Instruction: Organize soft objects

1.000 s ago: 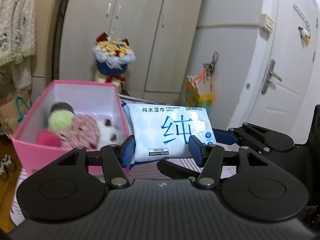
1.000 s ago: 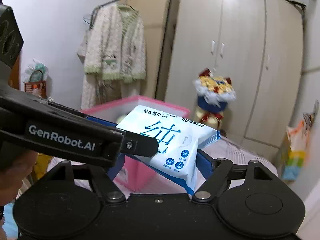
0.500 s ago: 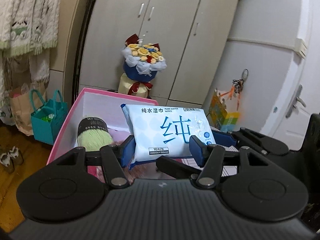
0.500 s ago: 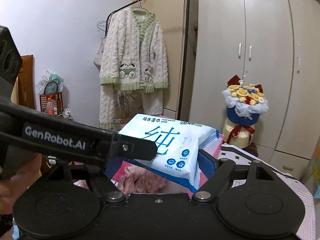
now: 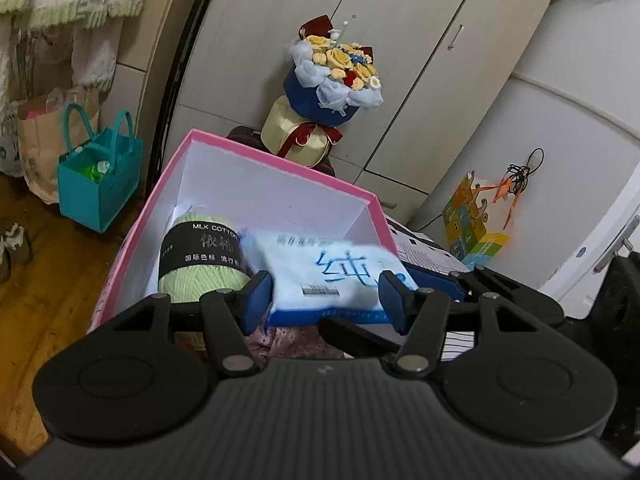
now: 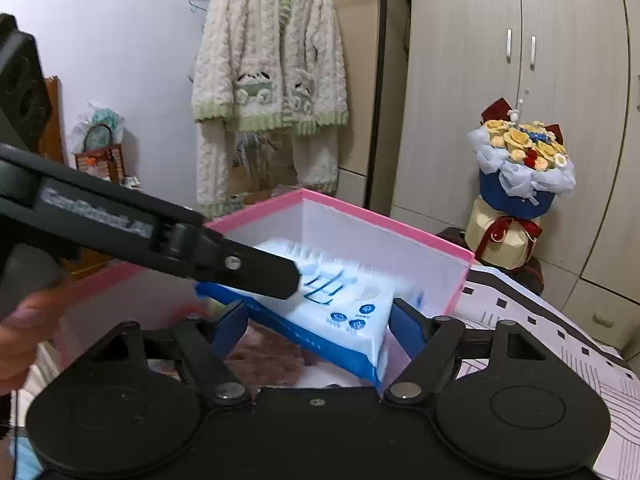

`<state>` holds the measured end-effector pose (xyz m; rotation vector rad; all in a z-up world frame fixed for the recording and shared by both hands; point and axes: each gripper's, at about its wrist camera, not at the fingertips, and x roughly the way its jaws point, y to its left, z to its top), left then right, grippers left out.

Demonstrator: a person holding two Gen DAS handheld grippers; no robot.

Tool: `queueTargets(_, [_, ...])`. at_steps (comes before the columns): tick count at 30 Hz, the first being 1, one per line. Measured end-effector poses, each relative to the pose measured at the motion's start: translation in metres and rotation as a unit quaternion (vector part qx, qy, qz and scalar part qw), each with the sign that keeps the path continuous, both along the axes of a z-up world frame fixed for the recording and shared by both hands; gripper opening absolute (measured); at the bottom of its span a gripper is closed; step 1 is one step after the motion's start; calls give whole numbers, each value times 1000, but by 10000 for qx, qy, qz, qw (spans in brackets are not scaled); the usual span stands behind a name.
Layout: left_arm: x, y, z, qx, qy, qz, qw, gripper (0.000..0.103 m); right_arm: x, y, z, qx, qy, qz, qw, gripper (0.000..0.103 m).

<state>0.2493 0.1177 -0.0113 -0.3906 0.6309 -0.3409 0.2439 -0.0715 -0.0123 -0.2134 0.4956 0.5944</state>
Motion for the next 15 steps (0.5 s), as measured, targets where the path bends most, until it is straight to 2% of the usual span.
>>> queueTargets(4, [-1, -1, -3, 93, 10, 133, 9999, 59, -2, -5, -3, -4, -30, -22, 10000, 76])
queueTargets(9, [-26, -8, 8, 411, -382, 433, 9975, 60, -24, -17, 5, 201, -187, -6, 9996, 76])
queueTargets(15, [-59, -15, 18, 439, -626, 311, 9966, 62, -62, -43, 13, 620, -189, -83, 9979, 77])
